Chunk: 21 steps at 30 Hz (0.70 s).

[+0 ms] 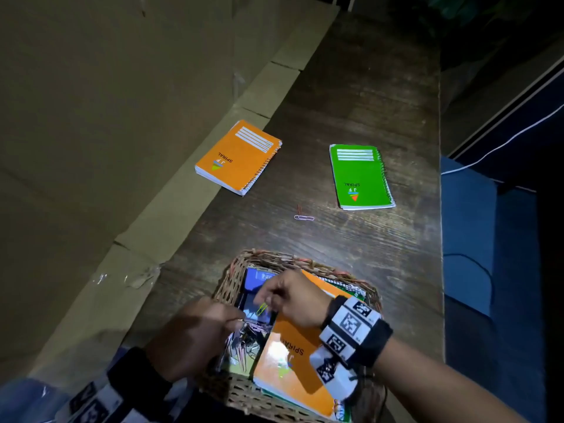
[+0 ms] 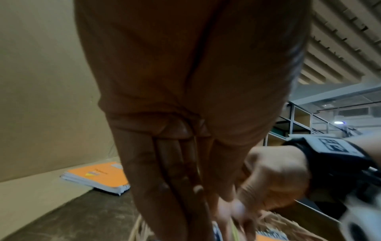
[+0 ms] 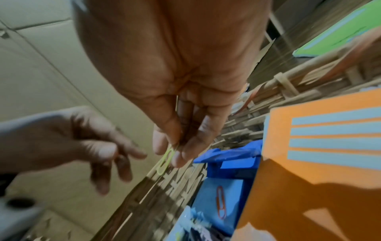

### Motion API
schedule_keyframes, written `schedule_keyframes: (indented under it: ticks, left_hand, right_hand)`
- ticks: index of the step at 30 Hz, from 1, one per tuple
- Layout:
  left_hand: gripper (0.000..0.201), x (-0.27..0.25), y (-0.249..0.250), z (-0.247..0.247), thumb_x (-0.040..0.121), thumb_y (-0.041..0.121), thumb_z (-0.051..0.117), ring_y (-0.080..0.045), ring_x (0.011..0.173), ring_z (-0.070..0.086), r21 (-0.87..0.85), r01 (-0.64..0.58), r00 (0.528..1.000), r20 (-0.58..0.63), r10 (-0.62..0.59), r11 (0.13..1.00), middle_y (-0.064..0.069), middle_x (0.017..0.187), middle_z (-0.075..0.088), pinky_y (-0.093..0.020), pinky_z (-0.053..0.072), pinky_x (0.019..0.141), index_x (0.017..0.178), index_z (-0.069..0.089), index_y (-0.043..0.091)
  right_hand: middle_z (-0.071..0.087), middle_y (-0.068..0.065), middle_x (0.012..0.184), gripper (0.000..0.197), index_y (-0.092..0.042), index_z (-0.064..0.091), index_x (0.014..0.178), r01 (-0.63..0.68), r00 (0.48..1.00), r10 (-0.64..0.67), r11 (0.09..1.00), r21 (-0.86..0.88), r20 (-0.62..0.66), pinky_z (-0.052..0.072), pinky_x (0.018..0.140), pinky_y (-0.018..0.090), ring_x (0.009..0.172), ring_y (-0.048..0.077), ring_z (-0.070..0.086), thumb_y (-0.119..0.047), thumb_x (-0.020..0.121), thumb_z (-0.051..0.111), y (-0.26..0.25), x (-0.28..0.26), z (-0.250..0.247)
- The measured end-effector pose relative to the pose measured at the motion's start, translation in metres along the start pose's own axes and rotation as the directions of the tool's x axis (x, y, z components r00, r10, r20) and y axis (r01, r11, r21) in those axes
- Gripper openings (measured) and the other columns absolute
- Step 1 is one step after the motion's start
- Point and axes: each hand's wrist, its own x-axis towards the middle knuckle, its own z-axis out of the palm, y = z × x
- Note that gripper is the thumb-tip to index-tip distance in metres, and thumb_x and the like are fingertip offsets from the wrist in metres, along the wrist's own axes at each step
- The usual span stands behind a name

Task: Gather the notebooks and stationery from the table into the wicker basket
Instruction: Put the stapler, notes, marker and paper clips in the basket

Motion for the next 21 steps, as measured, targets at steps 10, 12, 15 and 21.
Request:
schedule_keyframes:
  ticks: [10, 12, 15, 21]
  left_hand:
    - [0.029, 0.037, -0.009, -0.073, 0.085, 0.041, 0.056, -0.022, 0.089, 0.071, 0.103, 0.176, 0.967, -0.206, -0.152, 0.979, 0.003, 0.091, 0.077, -0.032, 0.055, 0.074, 0.109, 0.068, 0.030]
    - [0.025, 0.067, -0.006, -0.087, 0.087, 0.036, 0.058, -0.025, 0.089, 0.069, 0.148, 0.136, 0.959, -0.266, -0.093, 0.979, -0.001, 0.092, 0.077, -0.035, 0.055, 0.075, 0.106, 0.070, 0.025]
    - [0.022, 0.139, 0.012, -0.098, 0.088, 0.029, 0.060, -0.028, 0.097, 0.066, 0.194, -0.005, 0.966, -0.253, 0.055, 0.981, -0.007, 0.101, 0.074, -0.037, 0.053, 0.081, 0.105, 0.070, 0.019]
    - [0.032, 0.282, 0.033, -0.085, 0.080, 0.008, 0.059, -0.033, 0.103, 0.063, 0.390, -0.247, 0.969, 0.084, 0.233, 0.887, -0.013, 0.109, 0.069, -0.039, 0.053, 0.083, 0.107, 0.070, 0.021]
  right_hand:
    - [0.072, 0.006, 0.107, 0.036, -0.012, 0.070, 0.108, 0.008, 1.000, -0.009, 0.999, -0.047, -0.025, 0.050, 0.081, 0.017, 0.097, 0.013, 0.065, 0.004, 0.089, 0.044, 0.002, 0.007, -0.025]
    - [0.071, 0.004, 0.091, 0.025, -0.010, 0.071, 0.098, -0.045, 0.971, 0.055, 0.998, 0.047, -0.232, 0.047, 0.072, 0.011, 0.085, 0.009, 0.062, 0.001, 0.089, 0.051, 0.010, 0.025, -0.055]
    - [0.071, 0.002, 0.082, 0.014, -0.013, 0.072, 0.087, -0.166, 0.890, 0.111, 0.982, -0.088, -0.443, 0.048, 0.071, 0.022, 0.079, 0.016, 0.064, -0.005, 0.083, 0.061, 0.033, 0.062, -0.106]
    - [0.069, 0.016, 0.107, 0.027, -0.016, 0.069, 0.104, -0.363, 0.927, 0.228, 0.746, -0.559, -0.298, 0.053, 0.085, 0.037, 0.101, 0.034, 0.065, -0.018, 0.079, 0.061, 0.060, 0.116, -0.137]
